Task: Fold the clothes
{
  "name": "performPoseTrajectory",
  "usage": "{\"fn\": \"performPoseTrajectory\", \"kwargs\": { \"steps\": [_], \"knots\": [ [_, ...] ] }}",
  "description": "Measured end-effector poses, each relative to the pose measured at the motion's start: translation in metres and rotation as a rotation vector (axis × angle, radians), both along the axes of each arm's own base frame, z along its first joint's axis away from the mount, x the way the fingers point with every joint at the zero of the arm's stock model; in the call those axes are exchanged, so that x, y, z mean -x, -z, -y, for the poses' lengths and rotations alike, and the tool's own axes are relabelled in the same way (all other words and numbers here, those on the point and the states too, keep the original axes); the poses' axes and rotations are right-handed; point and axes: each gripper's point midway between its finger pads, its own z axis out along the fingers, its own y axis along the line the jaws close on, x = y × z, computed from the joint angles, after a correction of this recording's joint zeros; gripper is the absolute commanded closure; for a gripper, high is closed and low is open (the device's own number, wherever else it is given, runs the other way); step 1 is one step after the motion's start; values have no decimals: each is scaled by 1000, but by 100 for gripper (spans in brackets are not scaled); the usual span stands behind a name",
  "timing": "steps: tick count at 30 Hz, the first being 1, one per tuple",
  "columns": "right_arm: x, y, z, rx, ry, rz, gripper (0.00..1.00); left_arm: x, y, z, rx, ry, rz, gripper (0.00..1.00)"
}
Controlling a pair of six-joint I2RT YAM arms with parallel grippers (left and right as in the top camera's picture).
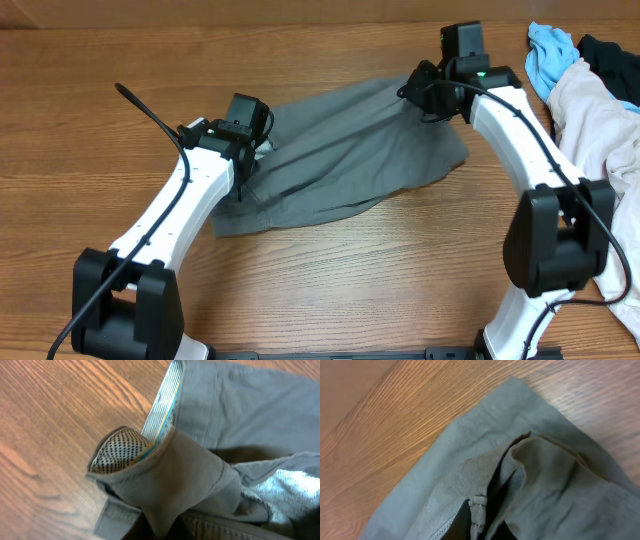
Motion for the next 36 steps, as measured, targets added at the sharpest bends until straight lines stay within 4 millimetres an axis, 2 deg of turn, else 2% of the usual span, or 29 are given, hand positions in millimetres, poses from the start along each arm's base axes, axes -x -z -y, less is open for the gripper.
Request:
{"fn": "performPoseTrajectory", "kwargs": {
  "steps": [5,6,8,10,11,12,13,15,17,20,21,22,23,24,25,26,27,28,31,32,34,36],
  "knots": [
    [-16,25,-5,-2,-5,14,96,-16,10,-10,4,-38,32,86],
    [-19,30,-5,-2,-4,16,91,-19,13,-11,3,-41,35,83],
    [-24,38,-6,-3,3,18,58,-25,20,-12,-3,-42,38,66],
    [-29,42,-4,5,8,33,34,-32,26,-13,-22,-22,46,36],
    [-32,41,-3,6,10,45,16,-36,27,-14,-35,-5,48,17],
    [-36,38,-2,9,8,66,10,-37,26,-15,-53,15,46,3],
    [-40,35,-2,14,-1,88,7,-38,22,-17,-74,37,39,0],
    [-46,27,-1,24,-21,119,4,-43,8,-20,-111,73,29,0],
    [-46,21,-1,31,-43,120,4,-51,-17,-22,-141,100,35,0],
    [-39,7,4,46,-65,105,4,-61,-71,-20,-145,124,93,0],
    [-34,2,6,51,-67,93,6,-63,-90,-19,-135,130,127,1],
    [-29,-4,10,56,-68,85,10,-64,-108,-17,-120,136,166,8],
    [-20,-13,15,60,-65,69,27,-65,-125,-14,-99,143,206,23],
    [-14,-19,18,67,-69,58,46,-64,-141,-10,-73,159,244,45],
    [-8,-27,21,66,-62,48,65,-63,-151,-6,-45,178,267,59],
    [-2,-33,25,69,-60,38,82,-60,-157,-2,-19,195,278,70],
    [5,-41,28,70,-57,26,91,-57,-158,2,9,218,274,76],
    [11,-43,29,72,-57,12,96,-54,-156,8,36,240,260,79],
    [22,-43,29,79,-69,-25,96,-50,-126,24,115,300,179,85],
    [25,-40,29,84,-78,-34,96,-48,-111,28,136,312,141,85],
    [30,-32,27,99,-106,-56,96,-45,-75,36,173,334,55,96],
    [35,-22,25,112,-135,-78,96,-40,-35,42,202,356,-41,96]
  ]
}}
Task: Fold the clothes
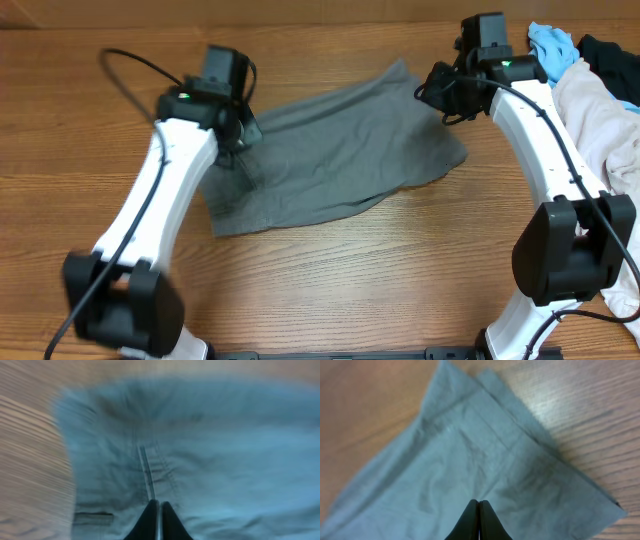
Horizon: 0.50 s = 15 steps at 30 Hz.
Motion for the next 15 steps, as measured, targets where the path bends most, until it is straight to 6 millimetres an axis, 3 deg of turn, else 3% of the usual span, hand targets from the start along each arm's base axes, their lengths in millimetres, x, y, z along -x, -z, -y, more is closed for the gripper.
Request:
{"fn": "performPoseTrajectory", "kwargs": {
  "steps": [3,6,9,15],
  "knots": [
    [12,17,-1,15,-23,-51,96,11,51,4,0,44,-129,96],
    [22,34,1,33,-30,-92,96,12,80,4,-15,66,-184,96],
    [25,49,4,47,-32,-95,96,-1,88,1,-32,70,-149,94],
    [35,89,6,59,-35,-94,96,-32,81,0,-50,64,-18,90]
  ]
}}
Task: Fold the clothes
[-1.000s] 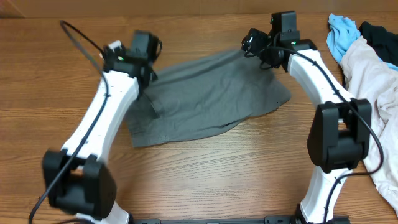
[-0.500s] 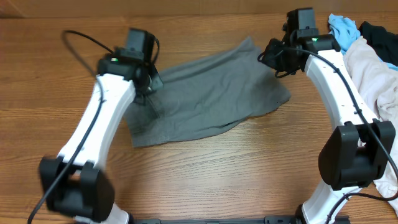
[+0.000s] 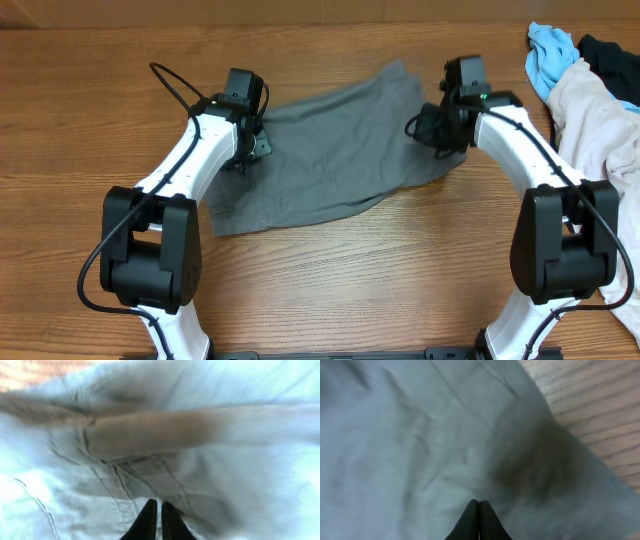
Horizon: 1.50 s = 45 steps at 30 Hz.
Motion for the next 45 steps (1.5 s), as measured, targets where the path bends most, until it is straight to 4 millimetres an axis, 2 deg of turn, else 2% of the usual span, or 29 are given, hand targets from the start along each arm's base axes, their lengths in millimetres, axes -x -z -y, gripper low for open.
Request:
{"fn": "performPoseTrajectory", "kwargs": {
  "steps": [3,8,11,14,17,22,26,28,31,34,36,38,42,45],
  "knots": [
    [17,24,6,30,9,-44,96,-7,-2,0,-3,4,31,89],
    [32,42,17,77,48,-88,96,-8,2,-1,-11,2,29,89],
    [33,45,20,86,65,-90,96,-9,17,-1,-20,2,5,90],
    [37,47,21,92,78,-101,96,-10,43,-4,-43,3,-32,94],
    [39,48,22,93,87,-114,96,-17,41,-3,-56,23,-12,96],
    [45,47,23,95,100,-140,96,-16,36,-8,-95,44,-32,96],
    [50,37,23,101,98,-184,96,-18,19,-11,-115,45,-39,94],
    [40,22,22,97,99,-166,96,-27,-3,-7,-98,46,3,90],
    [13,-11,19,83,102,-77,96,-41,-51,3,-37,56,110,85],
    [-14,-44,13,50,93,50,96,-46,-102,12,28,70,214,92],
    [-29,-58,4,2,65,128,96,-39,-121,16,62,79,229,96],
    [-42,-68,-7,-57,34,189,96,-28,-122,19,83,88,192,96],
    [-58,-80,-28,-161,-30,265,96,-5,-101,22,103,96,62,96],
    [-70,-80,-40,-210,-66,310,96,0,-95,24,115,100,34,96]
  ]
}}
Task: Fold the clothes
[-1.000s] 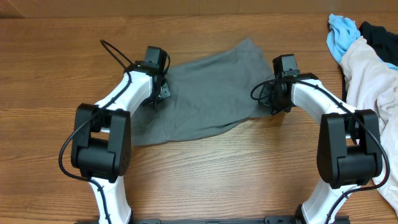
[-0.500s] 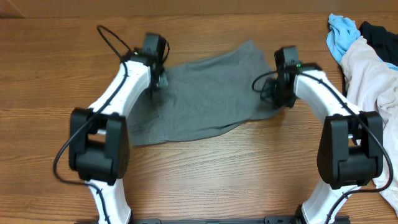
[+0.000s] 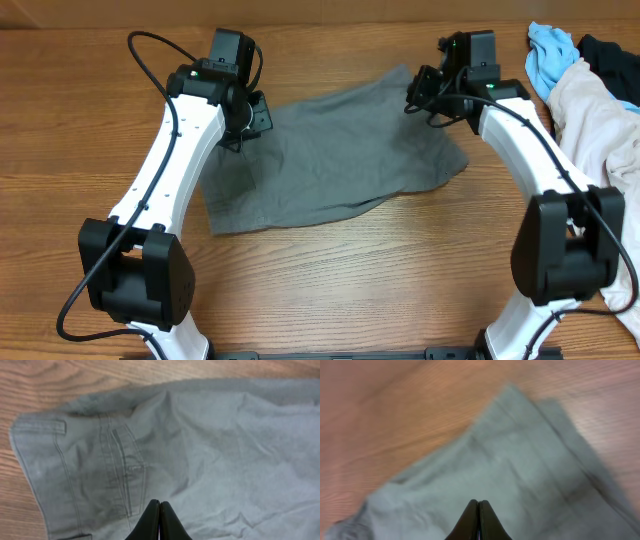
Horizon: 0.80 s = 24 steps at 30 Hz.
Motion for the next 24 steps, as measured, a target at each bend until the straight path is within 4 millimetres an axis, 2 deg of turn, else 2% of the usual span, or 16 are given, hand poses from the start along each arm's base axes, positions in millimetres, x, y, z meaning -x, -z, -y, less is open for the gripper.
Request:
{"fn": "performPoseTrajectory", "kwargs": {
  "steps": [7,12,14,18,22,24],
  "knots": [
    [-14,37,-47,-69,-119,20,96,-9,7,20,25,31,50,96],
    [-24,63,-74,-54,-178,69,96,-8,36,32,17,55,16,96],
    [-27,72,-75,-19,-166,75,96,-6,53,29,-11,51,-20,96],
    [-37,81,-61,62,-102,98,96,-6,76,19,-75,34,-60,96],
    [-49,81,-49,104,-52,137,96,-7,88,11,-128,18,-77,96],
    [-54,89,-45,116,-37,144,96,-9,92,8,-143,11,-77,96]
  ]
}}
